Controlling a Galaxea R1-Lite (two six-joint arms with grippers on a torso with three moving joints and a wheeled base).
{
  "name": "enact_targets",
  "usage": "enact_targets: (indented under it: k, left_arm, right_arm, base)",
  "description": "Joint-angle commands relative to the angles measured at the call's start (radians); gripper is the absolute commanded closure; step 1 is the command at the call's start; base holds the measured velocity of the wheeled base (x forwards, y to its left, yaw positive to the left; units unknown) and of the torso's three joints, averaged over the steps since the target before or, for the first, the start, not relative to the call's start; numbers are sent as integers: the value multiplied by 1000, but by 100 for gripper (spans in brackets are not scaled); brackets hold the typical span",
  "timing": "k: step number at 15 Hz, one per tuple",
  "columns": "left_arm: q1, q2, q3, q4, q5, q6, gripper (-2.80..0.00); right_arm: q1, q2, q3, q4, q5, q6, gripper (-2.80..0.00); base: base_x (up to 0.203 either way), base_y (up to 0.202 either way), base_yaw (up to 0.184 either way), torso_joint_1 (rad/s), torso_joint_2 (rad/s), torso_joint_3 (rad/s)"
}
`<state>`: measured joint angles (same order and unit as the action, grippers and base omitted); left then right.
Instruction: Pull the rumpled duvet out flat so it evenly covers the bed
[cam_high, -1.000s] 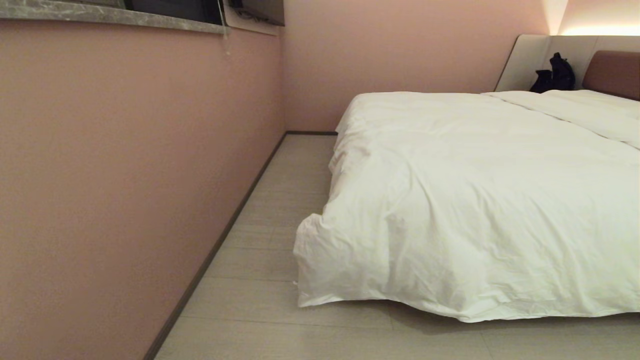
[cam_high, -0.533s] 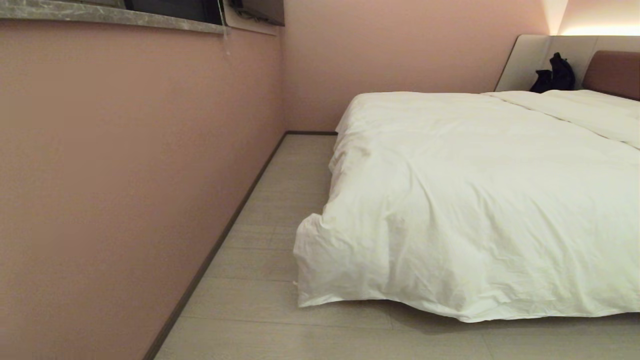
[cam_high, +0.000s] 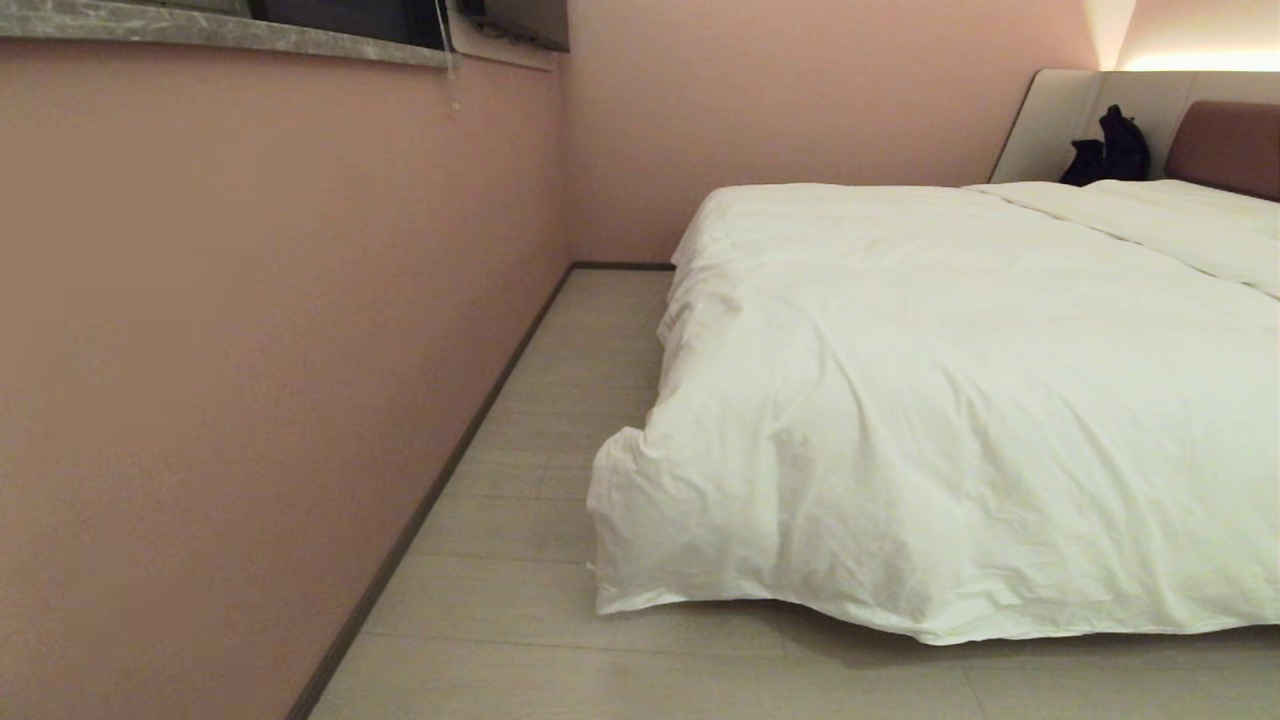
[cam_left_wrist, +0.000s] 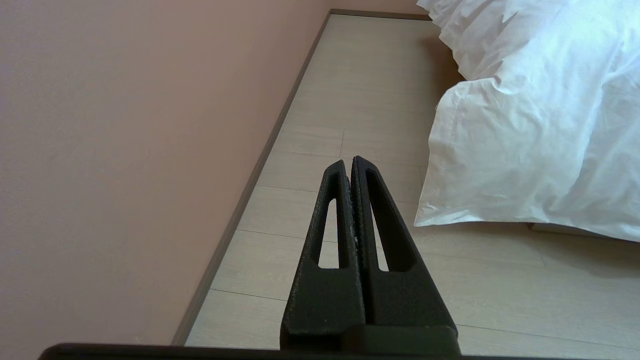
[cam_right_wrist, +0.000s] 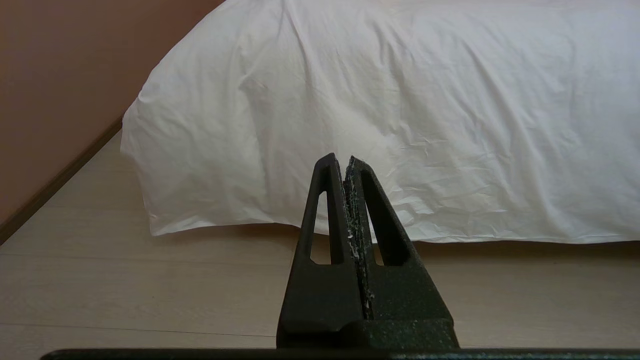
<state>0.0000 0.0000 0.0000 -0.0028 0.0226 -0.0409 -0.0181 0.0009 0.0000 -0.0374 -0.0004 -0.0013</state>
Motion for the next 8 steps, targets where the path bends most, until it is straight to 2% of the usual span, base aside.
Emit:
enact_targets:
  k: [1,8]
  left_arm:
    - [0,0,0,0,0,-2,0]
    - [0,0,0,0,0,-1,0]
  right_arm:
    - [0,1,0,-1,0,0,0]
    - [0,1,0,-1,0,0,0]
  base:
    - [0,0,0,0,0,0]
    - [0,0,0,0,0,0]
